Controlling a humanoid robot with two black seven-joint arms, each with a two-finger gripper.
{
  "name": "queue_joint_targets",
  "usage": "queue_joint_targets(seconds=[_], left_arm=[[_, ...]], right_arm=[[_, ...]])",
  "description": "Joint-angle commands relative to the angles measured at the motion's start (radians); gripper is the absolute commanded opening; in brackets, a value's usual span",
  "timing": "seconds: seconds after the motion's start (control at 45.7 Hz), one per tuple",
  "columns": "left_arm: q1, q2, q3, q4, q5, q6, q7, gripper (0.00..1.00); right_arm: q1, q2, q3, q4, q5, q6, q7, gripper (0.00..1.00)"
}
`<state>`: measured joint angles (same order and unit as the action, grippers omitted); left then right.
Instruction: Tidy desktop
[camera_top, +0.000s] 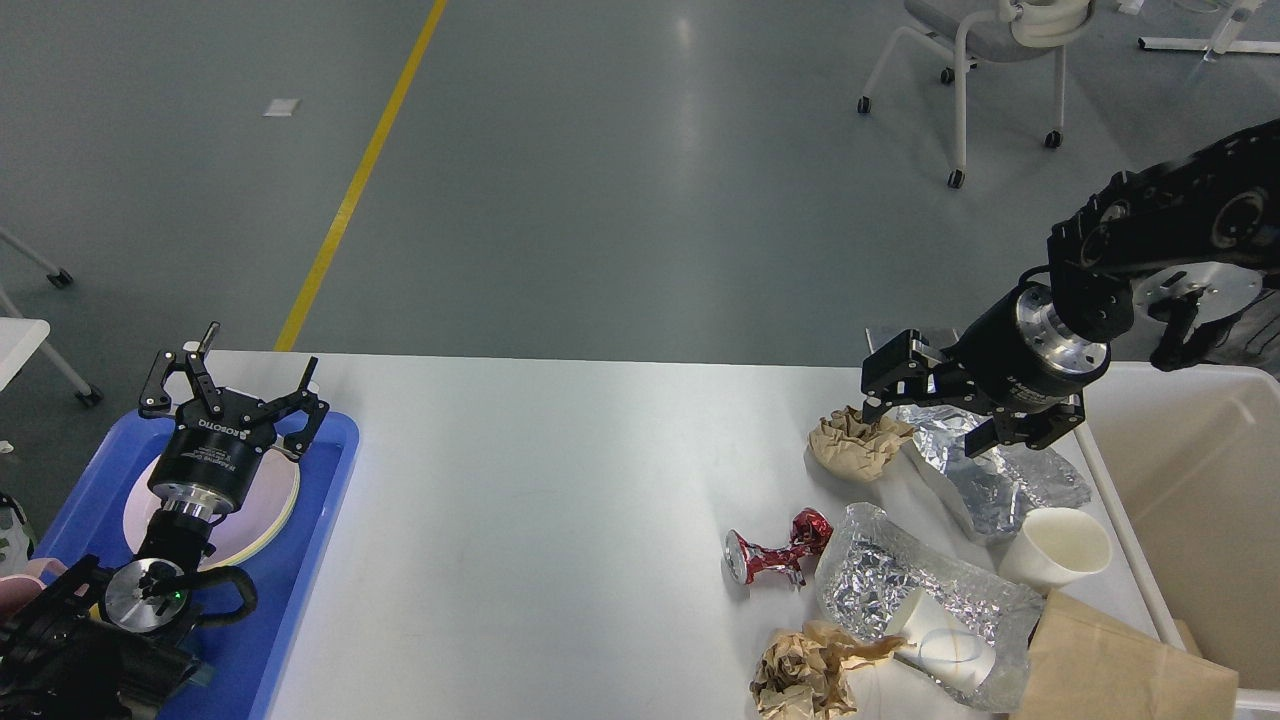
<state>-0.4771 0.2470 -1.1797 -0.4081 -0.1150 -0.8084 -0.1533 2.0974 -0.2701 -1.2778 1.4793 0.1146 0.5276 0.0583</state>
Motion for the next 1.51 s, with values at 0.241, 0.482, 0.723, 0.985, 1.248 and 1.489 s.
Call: queue_joint_targets(seconds=[0.241, 0.482, 0.723, 0.985, 1.248, 1.489], left_arm=[[0.000, 0.000, 0.000, 0.000, 0.000, 0.000, 0.000, 0.98], [0.000, 0.000, 0.000, 0.000, 0.000, 0.000, 0.000, 0.98], [0.000, 0.000, 0.000, 0.000, 0.000, 0.000, 0.000, 0.98], [0.000, 0.000, 0.000, 0.000, 0.000, 0.000, 0.000, 0.98], [0.000, 0.000, 0.000, 0.000, 0.000, 0.000, 0.000, 0.98], [0.000, 0.000, 0.000, 0.000, 0.000, 0.000, 0.000, 0.98]], right_arm=[[-0.046, -0.135, -0.199, 0.038, -0.023, -0.038, 0.006, 1.00], [-0.220, -0.351, -0.268, 0.039, -0.164, -0.149, 0.006, 1.00], [-0.506, -0.523, -0.238, 0.025, -0.197, -0.362, 0.014, 1.00], [-0.645, -0.643, -0.120, 0.018, -0.199, -0.466, 0.070, 1.00], [-0.818, -0.656, -0.002, 0.001, -0.197, -0.524, 0.139, 1.00], [-0.997, -0.650, 0.139, -0.039, -0.187, -0.586, 0.201, 0.99]])
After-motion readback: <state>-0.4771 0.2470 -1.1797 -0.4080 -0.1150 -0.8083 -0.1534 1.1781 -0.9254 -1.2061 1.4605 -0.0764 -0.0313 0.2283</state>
